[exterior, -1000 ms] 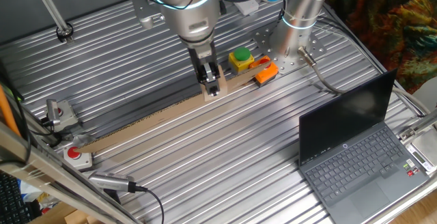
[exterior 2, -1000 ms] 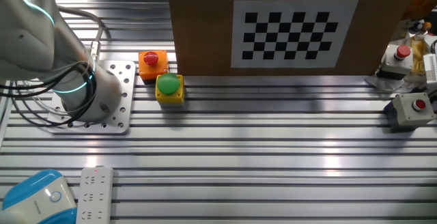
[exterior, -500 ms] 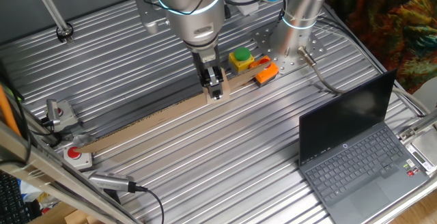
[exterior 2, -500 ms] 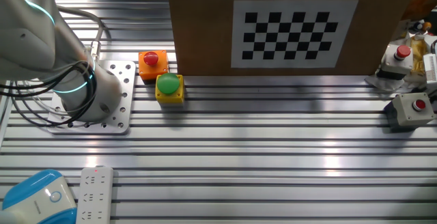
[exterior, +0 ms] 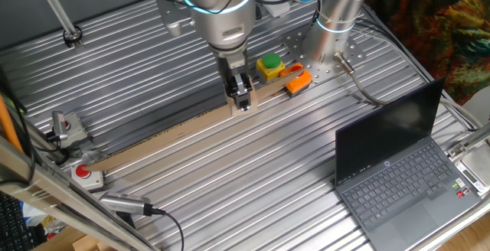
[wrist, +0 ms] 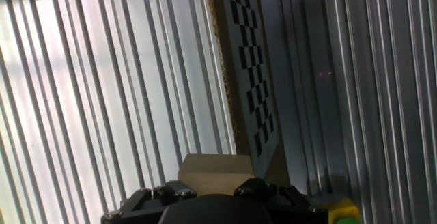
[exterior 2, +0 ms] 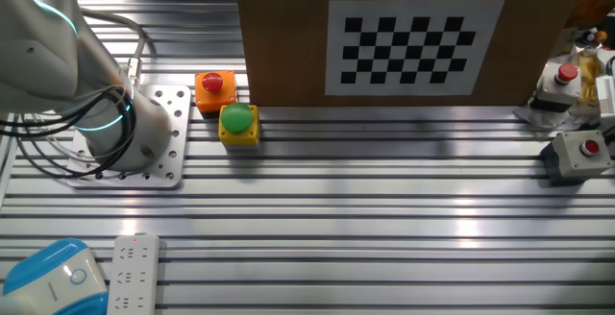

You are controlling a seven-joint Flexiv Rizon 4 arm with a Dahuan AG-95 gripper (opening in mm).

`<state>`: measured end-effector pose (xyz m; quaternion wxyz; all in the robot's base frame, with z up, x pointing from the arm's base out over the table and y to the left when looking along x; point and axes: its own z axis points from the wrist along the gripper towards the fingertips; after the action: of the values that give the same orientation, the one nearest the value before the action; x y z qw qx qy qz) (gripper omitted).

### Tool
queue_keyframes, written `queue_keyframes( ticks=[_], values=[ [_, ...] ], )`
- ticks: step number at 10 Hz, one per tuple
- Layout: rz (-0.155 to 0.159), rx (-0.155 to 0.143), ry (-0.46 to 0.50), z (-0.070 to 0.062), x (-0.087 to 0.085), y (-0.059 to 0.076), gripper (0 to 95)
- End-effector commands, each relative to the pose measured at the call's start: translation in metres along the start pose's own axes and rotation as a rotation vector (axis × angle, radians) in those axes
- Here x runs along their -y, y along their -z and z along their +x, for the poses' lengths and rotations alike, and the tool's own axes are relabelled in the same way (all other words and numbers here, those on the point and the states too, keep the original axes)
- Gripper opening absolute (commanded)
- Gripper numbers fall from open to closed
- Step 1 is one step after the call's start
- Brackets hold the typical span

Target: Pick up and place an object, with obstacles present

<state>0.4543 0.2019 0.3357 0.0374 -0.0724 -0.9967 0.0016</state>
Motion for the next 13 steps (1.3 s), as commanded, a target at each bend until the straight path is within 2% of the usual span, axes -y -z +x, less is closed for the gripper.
queue_keyframes(
  ticks=[1, 2, 6, 9, 13],
  values=[
    [-0.001, -0.006, 0.017, -0.0006, -0.0006, -0.0001, 0.0],
    [-0.001, -0.021, 0.036, -0.0006, -0.0006, -0.0001, 0.0],
    [-0.009, -0.042, 0.091, -0.0006, -0.0006, -0.0001, 0.0],
    [-0.006, -0.039, 0.123, -0.0006, -0.0006, -0.0001, 0.0],
    [-0.001, -0.052, 0.132, -0.0006, -0.0006, -0.0001, 0.0]
  ],
)
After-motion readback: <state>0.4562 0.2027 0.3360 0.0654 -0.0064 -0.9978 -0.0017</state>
